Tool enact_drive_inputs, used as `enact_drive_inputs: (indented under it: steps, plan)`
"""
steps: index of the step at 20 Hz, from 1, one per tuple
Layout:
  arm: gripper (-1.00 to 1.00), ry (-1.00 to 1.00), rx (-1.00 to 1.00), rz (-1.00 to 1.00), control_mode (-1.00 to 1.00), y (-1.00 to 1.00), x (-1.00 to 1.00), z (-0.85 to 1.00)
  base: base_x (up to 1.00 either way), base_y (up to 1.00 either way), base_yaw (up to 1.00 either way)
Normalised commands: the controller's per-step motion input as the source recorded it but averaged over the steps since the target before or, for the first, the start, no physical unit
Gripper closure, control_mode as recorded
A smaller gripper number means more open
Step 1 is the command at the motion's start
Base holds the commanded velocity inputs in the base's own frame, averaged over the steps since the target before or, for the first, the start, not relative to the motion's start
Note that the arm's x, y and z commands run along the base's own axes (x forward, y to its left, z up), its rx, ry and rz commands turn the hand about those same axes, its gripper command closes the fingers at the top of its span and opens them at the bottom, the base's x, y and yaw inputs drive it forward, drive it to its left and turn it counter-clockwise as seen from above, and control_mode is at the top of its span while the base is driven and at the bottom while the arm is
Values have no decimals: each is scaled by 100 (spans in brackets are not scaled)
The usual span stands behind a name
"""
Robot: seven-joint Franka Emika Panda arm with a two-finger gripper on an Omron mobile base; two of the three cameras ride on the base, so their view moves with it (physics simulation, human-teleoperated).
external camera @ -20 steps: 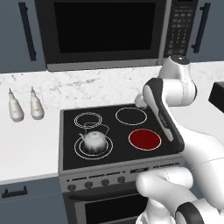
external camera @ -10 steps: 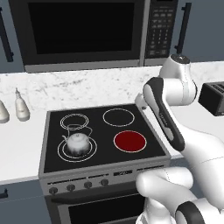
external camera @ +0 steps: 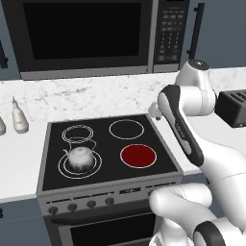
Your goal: Turn off the front right burner of the stove.
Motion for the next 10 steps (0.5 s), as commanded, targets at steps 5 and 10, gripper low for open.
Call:
enact_drive_inputs:
  steps: [5, 10]
  plan:
    - [-100, 0, -1, 0, -100, 5, -20, 0, 0, 0, 0]
    - [-100, -1, -9, 8, -100, 41, -67, -22, 0, 0, 0]
